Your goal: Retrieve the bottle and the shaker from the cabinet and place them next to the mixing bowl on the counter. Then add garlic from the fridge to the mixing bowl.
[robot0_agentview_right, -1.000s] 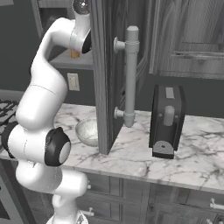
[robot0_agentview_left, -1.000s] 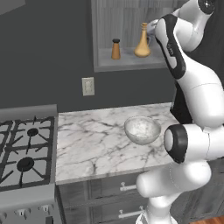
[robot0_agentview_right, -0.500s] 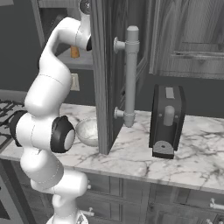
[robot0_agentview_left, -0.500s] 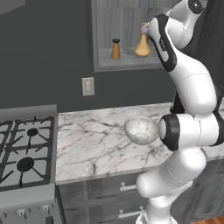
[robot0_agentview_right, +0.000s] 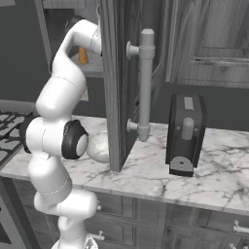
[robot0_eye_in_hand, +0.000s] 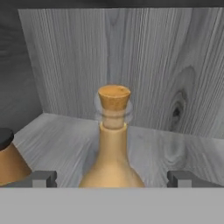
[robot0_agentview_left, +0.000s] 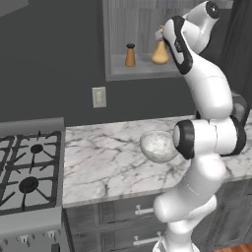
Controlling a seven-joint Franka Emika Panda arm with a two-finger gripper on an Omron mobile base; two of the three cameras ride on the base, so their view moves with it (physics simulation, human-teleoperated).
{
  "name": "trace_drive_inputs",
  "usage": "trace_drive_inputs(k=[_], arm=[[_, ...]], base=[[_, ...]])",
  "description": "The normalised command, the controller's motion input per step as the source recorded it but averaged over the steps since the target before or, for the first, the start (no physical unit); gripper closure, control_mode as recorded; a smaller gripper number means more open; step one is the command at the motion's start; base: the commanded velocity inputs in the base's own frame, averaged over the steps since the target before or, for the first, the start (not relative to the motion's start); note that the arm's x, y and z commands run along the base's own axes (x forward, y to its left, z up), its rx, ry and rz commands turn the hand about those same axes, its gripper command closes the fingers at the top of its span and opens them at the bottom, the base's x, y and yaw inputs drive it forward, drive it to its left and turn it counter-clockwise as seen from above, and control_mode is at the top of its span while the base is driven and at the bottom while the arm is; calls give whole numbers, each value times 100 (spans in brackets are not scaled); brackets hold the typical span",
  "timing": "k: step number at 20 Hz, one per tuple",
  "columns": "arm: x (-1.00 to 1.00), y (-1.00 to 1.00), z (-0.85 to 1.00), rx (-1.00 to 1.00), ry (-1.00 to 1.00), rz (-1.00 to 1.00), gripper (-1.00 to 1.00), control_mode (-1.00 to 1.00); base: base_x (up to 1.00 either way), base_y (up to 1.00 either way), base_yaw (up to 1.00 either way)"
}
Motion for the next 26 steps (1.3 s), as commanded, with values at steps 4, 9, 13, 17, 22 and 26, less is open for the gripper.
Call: trace_drive_inputs(k=[4,9,13,17,22,26], arm=[[38,0,0,0,3,5,-100,-100],[27,0,-1,0,4,3,-100,-100],[30,0,0,0,4,3,-100,-100],[31,0,-10,0,0,5,-100,-100],[21,0,-31,0,0,10,-100,-100],[19,0,-21,0,0,10,-100,-100]], base=[[0,0,0],[0,0,0],[0,0,0],[0,0,0],[0,0,0],[0,0,0]])
